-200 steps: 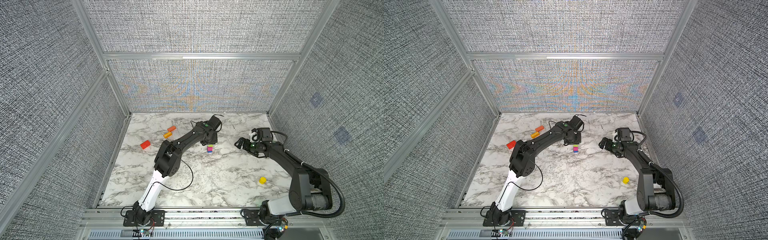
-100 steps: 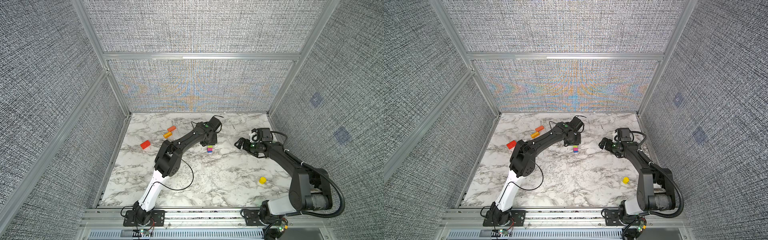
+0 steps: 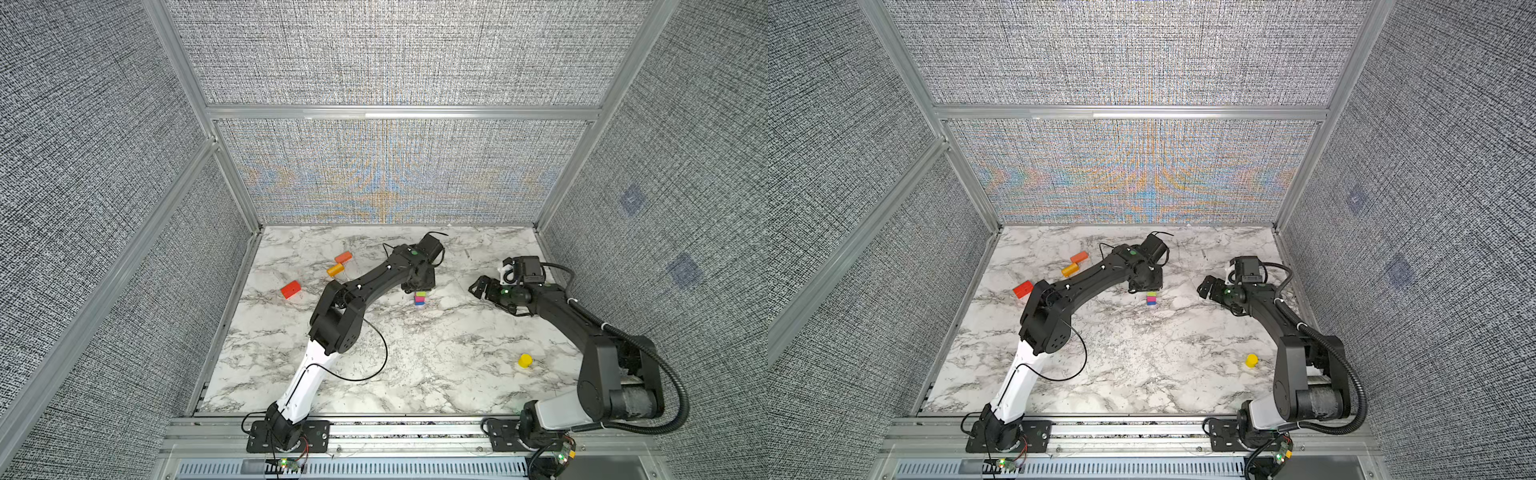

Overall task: Build the wood block tower
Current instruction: 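Open the left gripper and raise it off the stack, then move the right gripper down over the yellow cylinder while the left arm draws back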

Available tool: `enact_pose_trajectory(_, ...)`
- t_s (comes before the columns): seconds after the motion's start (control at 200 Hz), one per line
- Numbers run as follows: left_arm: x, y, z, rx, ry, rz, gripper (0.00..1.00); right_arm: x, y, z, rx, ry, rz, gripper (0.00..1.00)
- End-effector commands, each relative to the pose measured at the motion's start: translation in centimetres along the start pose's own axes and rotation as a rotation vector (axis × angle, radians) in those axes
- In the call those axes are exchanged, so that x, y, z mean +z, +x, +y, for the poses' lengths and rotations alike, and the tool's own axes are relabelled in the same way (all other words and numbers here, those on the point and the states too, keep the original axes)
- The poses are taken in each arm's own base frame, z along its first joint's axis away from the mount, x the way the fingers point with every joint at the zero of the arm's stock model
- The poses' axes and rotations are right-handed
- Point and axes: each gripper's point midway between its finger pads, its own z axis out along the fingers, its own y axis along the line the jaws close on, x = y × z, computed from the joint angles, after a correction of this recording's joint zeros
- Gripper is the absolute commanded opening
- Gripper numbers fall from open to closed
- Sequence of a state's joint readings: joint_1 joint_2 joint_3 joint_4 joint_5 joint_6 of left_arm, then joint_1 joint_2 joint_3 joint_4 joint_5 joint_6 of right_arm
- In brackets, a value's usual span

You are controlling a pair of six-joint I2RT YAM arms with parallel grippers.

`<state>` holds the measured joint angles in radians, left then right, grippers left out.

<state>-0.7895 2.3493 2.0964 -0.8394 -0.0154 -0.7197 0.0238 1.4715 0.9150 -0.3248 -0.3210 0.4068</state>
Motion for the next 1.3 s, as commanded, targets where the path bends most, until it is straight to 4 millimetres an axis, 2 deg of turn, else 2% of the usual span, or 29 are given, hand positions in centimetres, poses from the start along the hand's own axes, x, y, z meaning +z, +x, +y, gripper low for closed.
enact_pose_trajectory(0.0, 0.3, 0.2, 0.0, -0.006, 0.002, 0.010, 0.36, -0.2, 0.0, 0.1, -0.007, -0.001, -0.005, 0.99)
enact_pose_trajectory(0.23, 0.1, 0.1, 0.0, 0.000, -0.002, 0.003, 0.43, -0.1, 0.0, 0.0, -0.006, 0.001, -0.002, 0.99)
enact_pose_trajectory(0.41, -0.8, -0.5, 0.1, 0.014, -0.009, -0.020, 0.56, -0.5, -0.1, 0.0, -0.010, 0.007, -0.007, 0.99)
enact_pose_trajectory(0.625, -4.6, -2.3, 1.7, -0.025, -0.047, -0.078, 0.76, -2.0, -0.5, 0.2, -0.021, 0.039, -0.012, 0.99)
enact_pose_trajectory(0.72, -6.2, -2.9, 2.5, -0.019, -0.062, -0.123, 0.84, -3.0, -0.4, -0.2, -0.029, 0.083, -0.003, 0.99)
enact_pose_trajectory(0.755, -6.7, -3.1, 2.9, -0.021, -0.072, -0.144, 0.86, -3.1, 0.2, -0.8, -0.025, 0.110, 0.019, 0.99)
enact_pose_trajectory(0.77, -7.0, -3.2, 3.1, -0.023, -0.077, -0.153, 0.87, -3.7, -0.6, -0.3, -0.032, 0.110, 0.001, 0.99)
enact_pose_trajectory(0.795, -7.3, -3.3, 3.4, -0.025, -0.082, -0.168, 0.87, -4.0, -0.7, -0.5, -0.033, 0.126, 0.003, 0.99)
enact_pose_trajectory(0.975, -8.4, -3.5, 5.4, -0.034, -0.041, -0.240, 0.88, -5.9, 0.6, -3.2, -0.019, 0.305, 0.070, 0.99)
enact_pose_trajectory(1.01, -7.8, -3.1, 6.2, -0.048, -0.037, -0.241, 0.88, -6.2, 0.9, -3.7, -0.011, 0.330, 0.083, 0.99)
enact_pose_trajectory(1.03, -8.5, -3.2, 6.4, -0.058, -0.017, -0.261, 0.88, -6.4, 1.2, -4.0, -0.003, 0.344, 0.092, 0.99)
enact_pose_trajectory(1.15, -8.0, -2.5, 8.3, -0.105, 0.056, -0.286, 0.88, -7.4, 3.0, -5.8, 0.063, 0.402, 0.141, 0.99)
enact_pose_trajectory(1.296, -7.3, -1.5, 10.1, -0.107, 0.054, -0.296, 0.88, -8.7, 4.8, -7.7, 0.151, 0.457, 0.163, 0.99)
